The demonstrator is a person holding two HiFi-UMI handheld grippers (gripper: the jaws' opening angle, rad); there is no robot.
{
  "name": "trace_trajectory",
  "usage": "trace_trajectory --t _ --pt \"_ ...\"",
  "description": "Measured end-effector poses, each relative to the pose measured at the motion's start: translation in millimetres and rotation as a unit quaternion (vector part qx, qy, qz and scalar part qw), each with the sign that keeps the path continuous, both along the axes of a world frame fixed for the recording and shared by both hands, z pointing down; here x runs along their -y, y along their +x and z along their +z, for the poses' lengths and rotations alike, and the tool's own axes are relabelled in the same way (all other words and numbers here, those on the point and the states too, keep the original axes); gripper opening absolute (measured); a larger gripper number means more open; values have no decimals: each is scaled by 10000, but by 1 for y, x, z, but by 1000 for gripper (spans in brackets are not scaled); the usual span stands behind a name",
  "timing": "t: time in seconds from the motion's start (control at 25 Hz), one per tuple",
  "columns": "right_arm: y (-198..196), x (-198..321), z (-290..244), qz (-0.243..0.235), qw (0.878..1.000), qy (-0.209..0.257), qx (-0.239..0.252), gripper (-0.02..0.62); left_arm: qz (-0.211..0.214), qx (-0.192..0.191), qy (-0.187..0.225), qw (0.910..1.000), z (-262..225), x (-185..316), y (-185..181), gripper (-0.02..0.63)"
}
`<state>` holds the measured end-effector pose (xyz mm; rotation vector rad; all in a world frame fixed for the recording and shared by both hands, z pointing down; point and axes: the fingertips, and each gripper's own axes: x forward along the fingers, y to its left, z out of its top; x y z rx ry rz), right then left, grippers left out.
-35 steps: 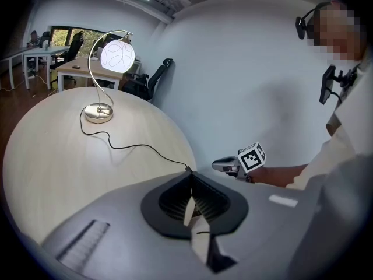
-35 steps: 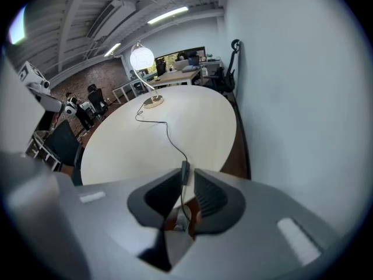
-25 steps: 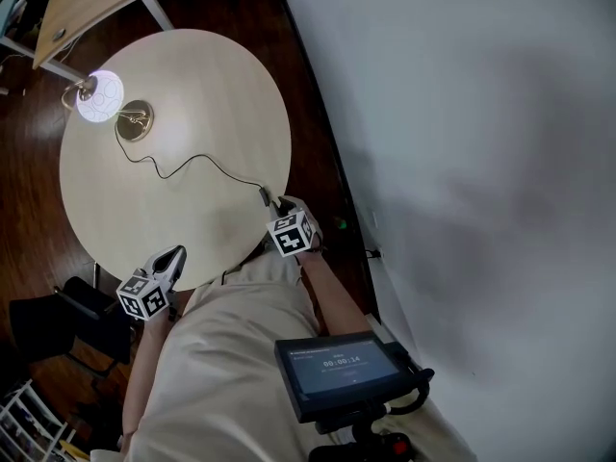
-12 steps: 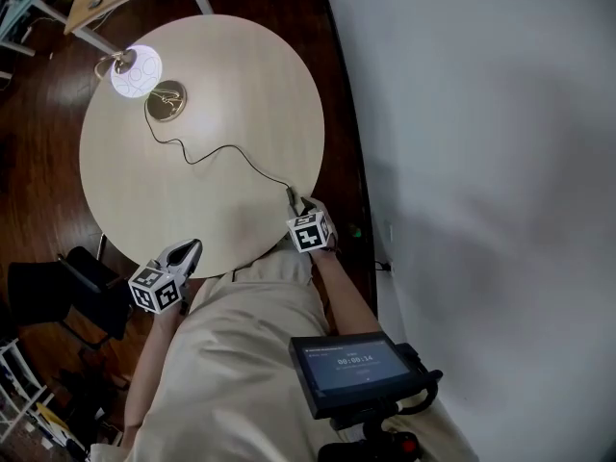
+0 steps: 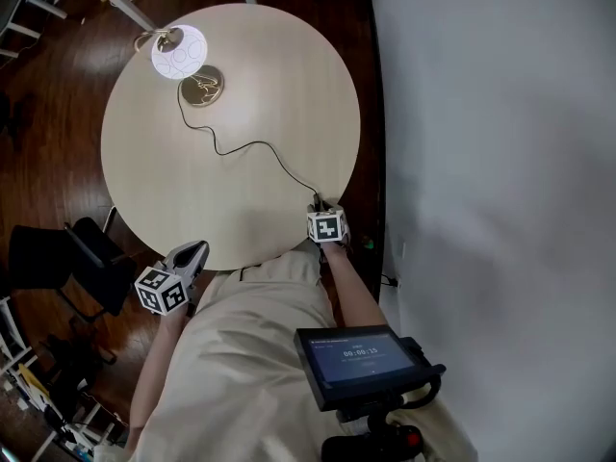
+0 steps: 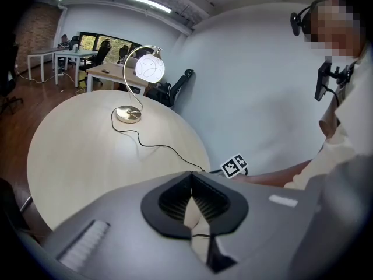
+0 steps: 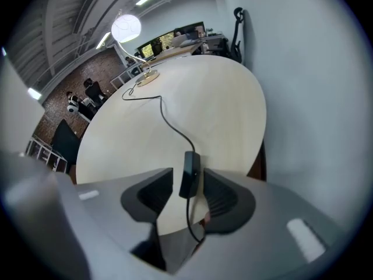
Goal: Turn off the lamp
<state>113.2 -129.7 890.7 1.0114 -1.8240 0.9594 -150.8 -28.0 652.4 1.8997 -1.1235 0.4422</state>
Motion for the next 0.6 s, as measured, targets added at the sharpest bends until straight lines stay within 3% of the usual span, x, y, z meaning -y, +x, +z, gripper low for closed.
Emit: trace_trajectory --t 0.6 --pt "-4 11 8 401 9990 -38 -167 117 -122 -5 -172 9998 7 -3 -14 5"
